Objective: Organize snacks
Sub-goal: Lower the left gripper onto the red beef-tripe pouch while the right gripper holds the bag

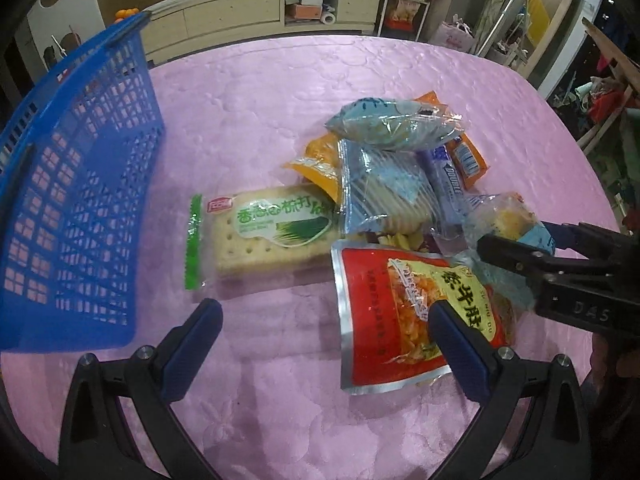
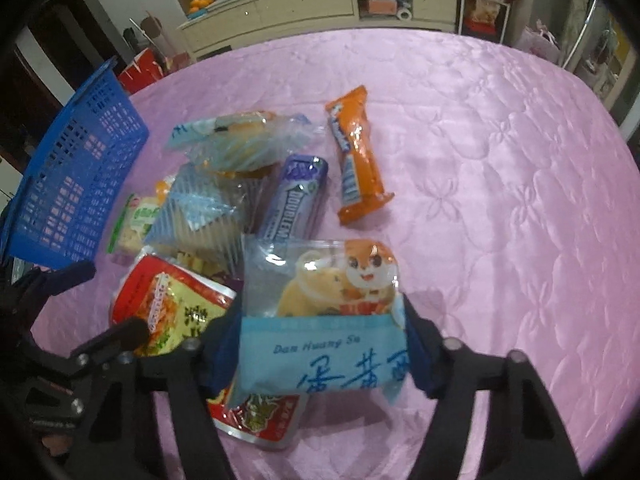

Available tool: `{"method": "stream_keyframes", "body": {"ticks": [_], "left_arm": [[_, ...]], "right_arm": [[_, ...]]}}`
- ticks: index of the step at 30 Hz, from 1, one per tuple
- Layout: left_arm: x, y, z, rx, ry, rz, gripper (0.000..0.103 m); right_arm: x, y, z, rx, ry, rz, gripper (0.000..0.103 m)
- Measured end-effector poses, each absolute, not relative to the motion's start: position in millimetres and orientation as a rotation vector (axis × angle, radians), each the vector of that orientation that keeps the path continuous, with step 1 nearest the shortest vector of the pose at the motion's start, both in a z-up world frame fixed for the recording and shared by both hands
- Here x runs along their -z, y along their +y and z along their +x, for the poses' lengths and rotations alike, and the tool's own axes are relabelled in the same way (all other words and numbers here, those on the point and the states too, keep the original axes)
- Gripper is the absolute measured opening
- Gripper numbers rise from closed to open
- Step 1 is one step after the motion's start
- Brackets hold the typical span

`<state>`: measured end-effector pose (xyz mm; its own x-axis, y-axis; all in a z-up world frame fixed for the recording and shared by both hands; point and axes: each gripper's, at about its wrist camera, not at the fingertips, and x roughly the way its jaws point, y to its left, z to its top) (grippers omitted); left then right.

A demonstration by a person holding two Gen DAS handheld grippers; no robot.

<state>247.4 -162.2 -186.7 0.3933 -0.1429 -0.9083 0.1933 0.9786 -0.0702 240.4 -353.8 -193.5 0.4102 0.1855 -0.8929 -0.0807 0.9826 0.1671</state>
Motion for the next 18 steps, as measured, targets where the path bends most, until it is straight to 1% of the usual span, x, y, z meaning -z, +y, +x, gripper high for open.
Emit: {"method": "stream_keyframes", "body": {"ticks": [5, 6, 8, 9, 11, 12, 14, 15, 17, 18], "left_arm": [[189, -169, 249, 0.265, 1.154, 0.03, 0.102], [191, -170, 250, 0.275, 1.165, 0.021, 0.1], [196, -172, 251, 0.282, 1.187, 0.012, 0.089], [197, -173, 250, 0.286, 1.191, 0.007, 0.085], [198, -176, 249, 0.3, 1.188, -0.012, 0.063], [198, -179, 249, 0.302, 1.184, -0.011, 0.056], [196, -186, 248, 0.295, 1.18, 0.021, 0.037], [195, -188, 246, 0.293, 1.177, 0.038, 0.031], [193, -193, 243, 0.311, 1.175, 0.056, 0.012], [192, -194, 241, 0.317, 1.178, 0.051, 0.008]], "right_arm": [[179, -373, 215, -0.109, 1.096, 0.14, 0.071], [177, -376, 209, -0.096, 1.099, 0.149, 0.071], [177, -382, 200, -0.085, 1.109, 0.155, 0.071], [176, -384, 195, -0.076, 1.113, 0.158, 0.071], [177, -392, 195, -0.067, 1.121, 0.158, 0.071], [177, -392, 191, -0.063, 1.126, 0.159, 0.071], [178, -390, 187, -0.062, 1.132, 0.153, 0.071], [178, -389, 187, -0.064, 1.132, 0.154, 0.071], [178, -378, 189, -0.075, 1.133, 0.153, 0.071], [177, -376, 188, -0.082, 1.134, 0.154, 0.071]]}}
